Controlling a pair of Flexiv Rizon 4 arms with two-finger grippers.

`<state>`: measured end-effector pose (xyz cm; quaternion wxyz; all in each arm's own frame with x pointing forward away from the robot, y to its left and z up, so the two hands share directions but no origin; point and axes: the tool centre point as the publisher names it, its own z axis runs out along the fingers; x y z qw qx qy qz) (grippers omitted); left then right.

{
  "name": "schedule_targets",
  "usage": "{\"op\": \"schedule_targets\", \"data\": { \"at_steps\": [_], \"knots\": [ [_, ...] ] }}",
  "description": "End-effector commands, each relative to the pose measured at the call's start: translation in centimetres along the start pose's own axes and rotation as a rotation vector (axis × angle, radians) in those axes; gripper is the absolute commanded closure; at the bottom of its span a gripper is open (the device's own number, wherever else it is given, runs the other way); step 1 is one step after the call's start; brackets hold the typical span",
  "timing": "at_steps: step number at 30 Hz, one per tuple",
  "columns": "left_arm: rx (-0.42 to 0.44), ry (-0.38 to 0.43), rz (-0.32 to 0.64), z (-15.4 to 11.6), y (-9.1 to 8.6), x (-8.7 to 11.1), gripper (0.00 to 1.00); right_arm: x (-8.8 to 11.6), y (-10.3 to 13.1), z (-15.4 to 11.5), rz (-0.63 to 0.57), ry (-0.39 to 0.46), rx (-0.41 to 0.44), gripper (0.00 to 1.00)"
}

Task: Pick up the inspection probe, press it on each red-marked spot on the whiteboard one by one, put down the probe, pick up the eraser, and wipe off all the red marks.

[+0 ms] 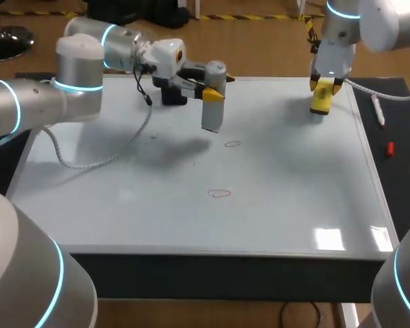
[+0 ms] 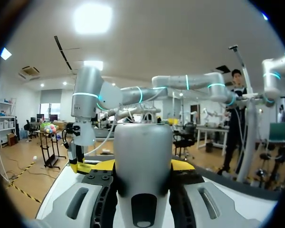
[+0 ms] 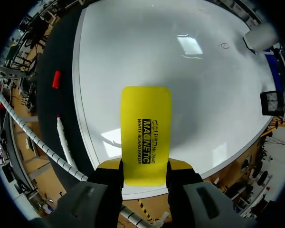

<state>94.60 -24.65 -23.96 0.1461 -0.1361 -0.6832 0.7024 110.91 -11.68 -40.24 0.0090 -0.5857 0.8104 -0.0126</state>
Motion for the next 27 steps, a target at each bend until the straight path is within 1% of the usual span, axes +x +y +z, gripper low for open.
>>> {"op": "schedule_targets", "data": {
  "at_steps": [1,5,13,19,24,27],
  "knots": [
    [0.004,-0.057,0.006,1.5,0.5,0.6,1.0,0.0,-0.1,-0.1,-0.002,0.004,-0.001,1.0],
    [0.04,-0.058,0.0,2.3,1.3,0.3,1.0,0.0,-0.1,-0.1,-0.002,0.004,-0.001,1.0],
    [0.055,-0.066,-0.015,3.7,2.4,-0.1,1.0,0.0,-0.1,-0.1,-0.002,0.004,-0.001,1.0],
    [0.066,-0.072,-0.011,4.2,2.6,-0.6,1.0,0.0,-0.1,-0.1,-0.002,0.004,-0.001,1.0],
    [0.072,-0.079,-0.016,4.2,3.1,-0.9,1.0,0.0,-0.1,-0.1,-0.002,0.004,-0.001,1.0],
    [0.066,-0.079,-0.022,4.3,3.7,-1.0,1.0,0.0,-0.1,-0.1,-0.002,0.004,-0.001,1.0]
  ]
}}
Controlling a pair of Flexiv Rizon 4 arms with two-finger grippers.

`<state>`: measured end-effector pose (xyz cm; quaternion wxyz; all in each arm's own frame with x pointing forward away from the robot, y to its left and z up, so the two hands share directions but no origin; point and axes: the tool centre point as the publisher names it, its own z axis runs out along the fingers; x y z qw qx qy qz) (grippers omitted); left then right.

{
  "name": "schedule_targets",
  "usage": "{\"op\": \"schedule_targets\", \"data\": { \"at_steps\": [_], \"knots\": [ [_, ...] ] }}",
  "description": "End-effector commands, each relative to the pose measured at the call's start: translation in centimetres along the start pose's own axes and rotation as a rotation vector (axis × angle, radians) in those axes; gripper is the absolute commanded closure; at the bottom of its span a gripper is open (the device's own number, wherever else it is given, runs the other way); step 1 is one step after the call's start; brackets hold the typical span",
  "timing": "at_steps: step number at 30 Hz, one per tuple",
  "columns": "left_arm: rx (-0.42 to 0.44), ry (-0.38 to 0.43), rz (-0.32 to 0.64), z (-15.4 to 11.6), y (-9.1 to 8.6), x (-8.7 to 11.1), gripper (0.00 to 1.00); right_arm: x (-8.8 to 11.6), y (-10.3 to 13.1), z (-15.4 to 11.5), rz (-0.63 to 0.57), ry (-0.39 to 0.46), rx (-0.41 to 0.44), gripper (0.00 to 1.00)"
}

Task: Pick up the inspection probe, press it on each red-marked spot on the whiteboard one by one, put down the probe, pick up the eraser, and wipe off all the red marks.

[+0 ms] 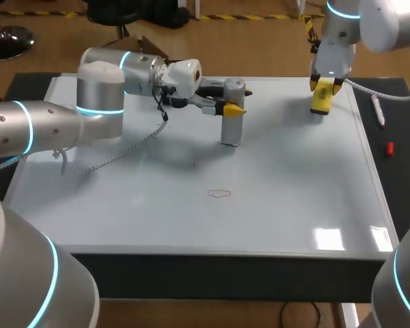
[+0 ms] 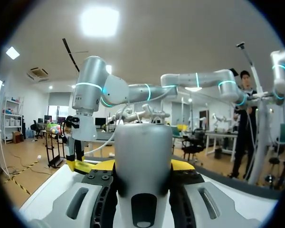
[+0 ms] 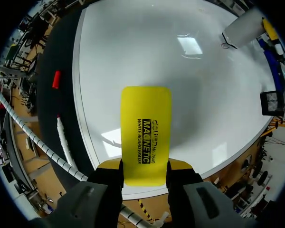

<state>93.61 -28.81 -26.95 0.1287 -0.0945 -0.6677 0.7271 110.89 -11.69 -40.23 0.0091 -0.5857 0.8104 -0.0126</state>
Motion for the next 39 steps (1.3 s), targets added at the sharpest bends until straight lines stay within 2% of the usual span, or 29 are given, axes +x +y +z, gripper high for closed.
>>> {"op": "schedule_targets", "data": {
  "at_steps": [1,6,30,33,39],
  "knots": [
    [0.001,0.007,-0.002,0.1,0.8,-0.2,1.0,0.0,-0.1,-0.1,-0.002,0.004,-0.001,1.0],
    [-0.005,0.015,-0.014,0.0,1.5,-0.2,1.0,0.0,-0.1,-0.1,-0.002,0.004,-0.001,1.0],
    [0.01,0.036,-0.023,-0.2,1.9,0.1,1.0,0.0,-0.1,-0.1,-0.002,0.004,-0.001,1.0],
    [0.022,0.035,-0.02,-0.3,1.3,0.3,1.0,0.0,-0.1,-0.1,-0.002,0.004,-0.001,1.0],
    [0.05,0.037,-0.008,-0.8,-1.2,0.7,1.0,0.0,-0.1,-0.1,-0.002,0.004,-0.001,1.0]
  ]
}}
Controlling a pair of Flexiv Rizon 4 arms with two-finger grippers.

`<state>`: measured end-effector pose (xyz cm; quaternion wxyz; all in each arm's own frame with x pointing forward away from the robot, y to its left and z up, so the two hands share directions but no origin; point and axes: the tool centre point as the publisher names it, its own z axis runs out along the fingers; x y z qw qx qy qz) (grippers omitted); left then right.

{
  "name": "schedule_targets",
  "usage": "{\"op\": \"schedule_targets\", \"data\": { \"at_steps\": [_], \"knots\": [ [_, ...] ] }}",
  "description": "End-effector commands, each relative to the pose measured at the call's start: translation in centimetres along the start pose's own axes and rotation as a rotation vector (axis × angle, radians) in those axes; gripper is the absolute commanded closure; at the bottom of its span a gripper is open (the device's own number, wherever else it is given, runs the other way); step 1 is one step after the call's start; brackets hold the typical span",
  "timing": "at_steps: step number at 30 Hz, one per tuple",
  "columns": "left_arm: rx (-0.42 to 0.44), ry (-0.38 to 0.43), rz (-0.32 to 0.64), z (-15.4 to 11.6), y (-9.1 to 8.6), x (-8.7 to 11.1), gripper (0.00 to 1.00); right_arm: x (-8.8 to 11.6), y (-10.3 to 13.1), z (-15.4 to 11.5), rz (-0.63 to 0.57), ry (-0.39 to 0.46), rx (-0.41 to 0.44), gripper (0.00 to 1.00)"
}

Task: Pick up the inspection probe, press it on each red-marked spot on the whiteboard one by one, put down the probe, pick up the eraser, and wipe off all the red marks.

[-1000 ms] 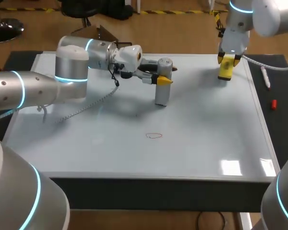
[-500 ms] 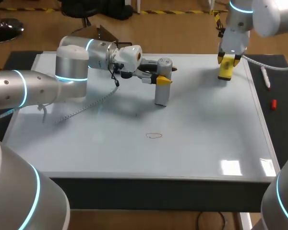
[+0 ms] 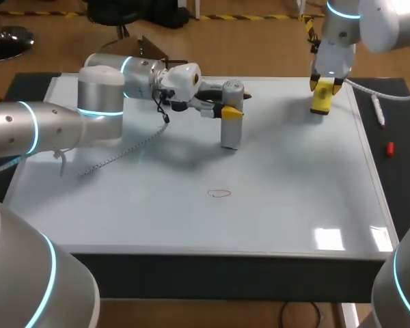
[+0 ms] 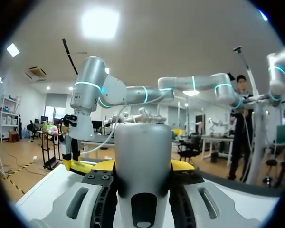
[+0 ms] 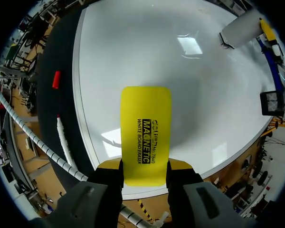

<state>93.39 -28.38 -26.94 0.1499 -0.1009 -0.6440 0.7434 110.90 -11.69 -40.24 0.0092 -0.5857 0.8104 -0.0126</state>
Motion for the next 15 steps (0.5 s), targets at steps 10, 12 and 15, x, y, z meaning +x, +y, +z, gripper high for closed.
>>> {"op": "schedule_targets", "data": {
  "at_steps": [10,12,15],
  "knots": [
    [-0.017,-0.048,0.054,-3.9,-5.0,1.0,1.0,0.0,-0.1,-0.1,-0.002,0.004,-0.001,1.0],
    [-0.013,-0.069,0.059,-5.5,-5.7,1.1,1.0,0.0,-0.1,-0.1,-0.002,0.004,-0.001,1.0],
    [0.027,-0.099,0.047,-8.2,-6.5,1.2,1.0,0.0,-0.1,-0.1,-0.002,0.004,-0.001,1.0]
  ]
}}
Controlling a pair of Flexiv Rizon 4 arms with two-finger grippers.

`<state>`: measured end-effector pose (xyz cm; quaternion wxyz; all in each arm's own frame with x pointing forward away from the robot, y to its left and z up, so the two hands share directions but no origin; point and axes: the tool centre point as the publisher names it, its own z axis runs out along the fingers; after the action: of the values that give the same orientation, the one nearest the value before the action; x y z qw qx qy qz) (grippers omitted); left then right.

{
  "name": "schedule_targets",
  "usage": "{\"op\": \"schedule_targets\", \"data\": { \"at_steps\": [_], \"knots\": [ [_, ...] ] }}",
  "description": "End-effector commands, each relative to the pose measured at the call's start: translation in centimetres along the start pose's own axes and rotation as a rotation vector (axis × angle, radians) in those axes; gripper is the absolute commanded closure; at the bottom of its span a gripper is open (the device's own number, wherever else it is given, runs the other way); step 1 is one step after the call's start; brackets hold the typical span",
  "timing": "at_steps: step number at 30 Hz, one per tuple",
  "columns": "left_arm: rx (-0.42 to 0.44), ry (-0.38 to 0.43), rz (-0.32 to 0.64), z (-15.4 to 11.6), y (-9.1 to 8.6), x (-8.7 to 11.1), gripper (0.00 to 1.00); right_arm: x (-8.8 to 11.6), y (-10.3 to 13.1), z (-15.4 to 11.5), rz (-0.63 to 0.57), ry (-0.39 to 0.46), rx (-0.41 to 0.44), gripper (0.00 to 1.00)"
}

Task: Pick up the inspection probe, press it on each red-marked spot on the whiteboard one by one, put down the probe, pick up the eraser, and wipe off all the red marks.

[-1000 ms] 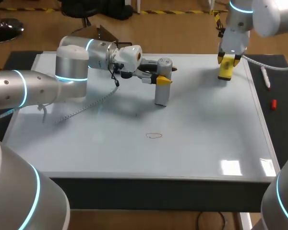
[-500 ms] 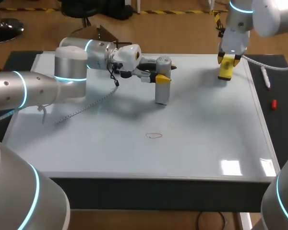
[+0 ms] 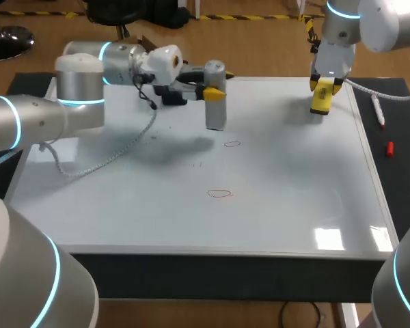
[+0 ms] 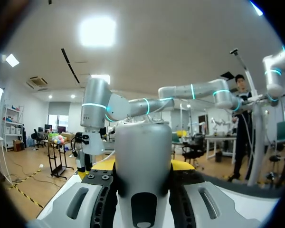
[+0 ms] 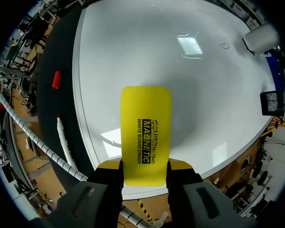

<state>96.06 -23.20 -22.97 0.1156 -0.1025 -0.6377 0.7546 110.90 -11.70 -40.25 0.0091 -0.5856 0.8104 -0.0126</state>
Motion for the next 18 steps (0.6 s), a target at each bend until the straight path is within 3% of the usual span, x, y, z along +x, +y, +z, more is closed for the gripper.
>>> {"op": "schedule_targets", "data": {
  "at_steps": [1,18],
  "knots": [
    [0.019,-0.067,-0.01,-4.0,-2.1,1.6,1.0,0.0,-0.1,-0.1,-0.002,0.004,-0.001,1.0],
    [-0.084,-0.274,0.034,-19.1,-5.0,2.5,1.0,0.0,-0.1,-0.1,-0.002,0.004,-0.001,1.0]
  ]
}}
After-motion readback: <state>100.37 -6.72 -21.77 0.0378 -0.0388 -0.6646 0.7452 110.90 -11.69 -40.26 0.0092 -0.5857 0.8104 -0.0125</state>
